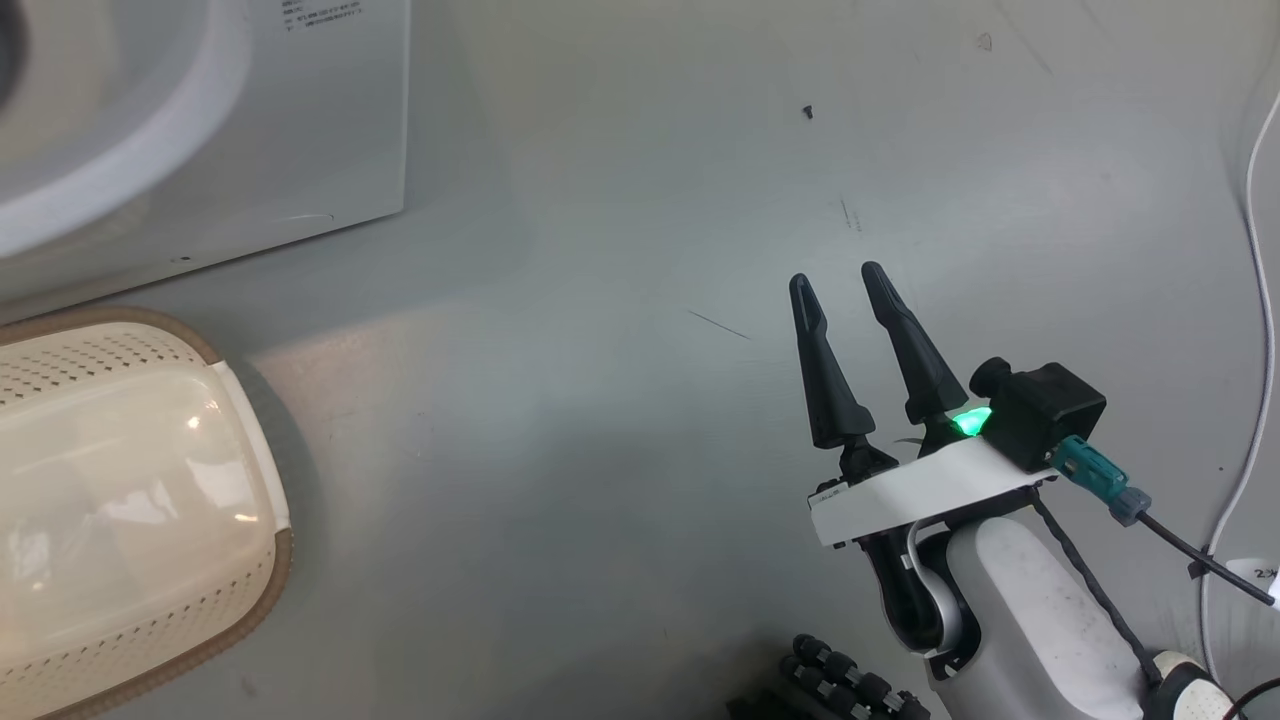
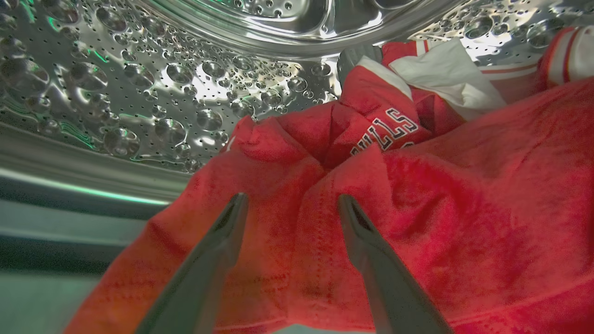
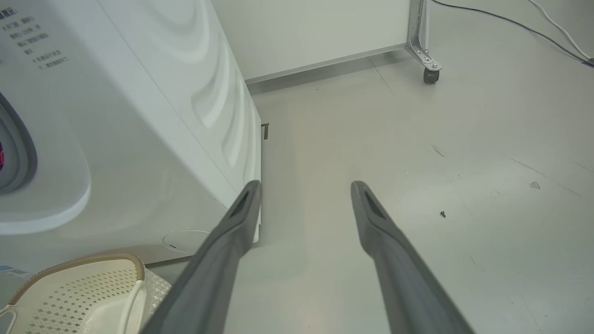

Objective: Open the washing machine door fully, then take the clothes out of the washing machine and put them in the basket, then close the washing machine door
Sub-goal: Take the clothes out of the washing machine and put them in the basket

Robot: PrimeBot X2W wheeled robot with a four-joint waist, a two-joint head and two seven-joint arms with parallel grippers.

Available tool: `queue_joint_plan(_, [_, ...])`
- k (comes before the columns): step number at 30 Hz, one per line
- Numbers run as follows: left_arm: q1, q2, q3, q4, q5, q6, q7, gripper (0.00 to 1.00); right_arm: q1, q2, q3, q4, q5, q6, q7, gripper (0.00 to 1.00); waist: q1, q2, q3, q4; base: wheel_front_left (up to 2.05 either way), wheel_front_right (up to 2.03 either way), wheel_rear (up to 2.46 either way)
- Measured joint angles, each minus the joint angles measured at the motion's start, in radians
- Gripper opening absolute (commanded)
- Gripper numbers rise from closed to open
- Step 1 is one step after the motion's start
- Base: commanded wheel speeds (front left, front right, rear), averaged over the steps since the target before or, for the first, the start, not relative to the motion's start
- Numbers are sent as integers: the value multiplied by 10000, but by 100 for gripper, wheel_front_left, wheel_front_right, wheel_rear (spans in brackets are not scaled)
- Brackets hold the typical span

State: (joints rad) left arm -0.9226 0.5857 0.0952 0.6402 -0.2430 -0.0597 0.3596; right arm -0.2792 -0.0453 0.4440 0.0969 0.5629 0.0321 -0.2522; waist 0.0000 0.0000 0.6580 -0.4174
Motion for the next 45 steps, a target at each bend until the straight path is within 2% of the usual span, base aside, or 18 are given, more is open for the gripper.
queue_joint_plan(6, [-520, 127, -249, 13, 52, -165, 276, 100, -236, 0, 63, -150, 73, -42, 0, 100, 0, 0, 252, -50, 0, 0, 0])
queue_joint_plan(11, [-673, 451, -265, 290, 203, -221, 454, 100, -407, 2, 153, -255, 192, -86, -2, 100, 0, 0, 434, -154, 0, 0, 0])
queue_joint_plan(19, [-944, 474, -320, 591, 205, -249, 449, 100, -409, 2, 136, -255, 326, -171, -2, 100, 0, 0, 497, -233, 0, 0, 0])
queue_joint_plan(20, [-974, 472, -330, 625, 203, -249, 466, 57, -410, 2, 128, -255, 328, -171, -2, 100, 0, 0, 492, -233, 0, 0, 0])
queue_joint_plan(21, [-990, 470, -345, 644, 203, -249, 485, 0, -412, 2, 119, -255, 328, -173, -2, 100, 0, 0, 486, -231, 0, 0, 0])
queue_joint_plan(29, [-1126, 387, -466, 936, 201, -336, 410, 0, -520, 2, 94, -245, 322, -192, -2, 100, 0, 0, 398, -166, 0, 0, 0])
queue_joint_plan(34, [-1126, 96, -545, 1179, 199, -336, 132, 0, -520, 0, -38, -155, 244, -249, -2, 100, 0, 0, 244, -57, 0, 0, 0])
queue_joint_plan(45, [-1039, -640, -606, 1515, 121, -349, -1411, 0, -522, 0, -276, 100, -92, -245, -2, 100, 0, 0, -320, 345, 0, 0, 0])
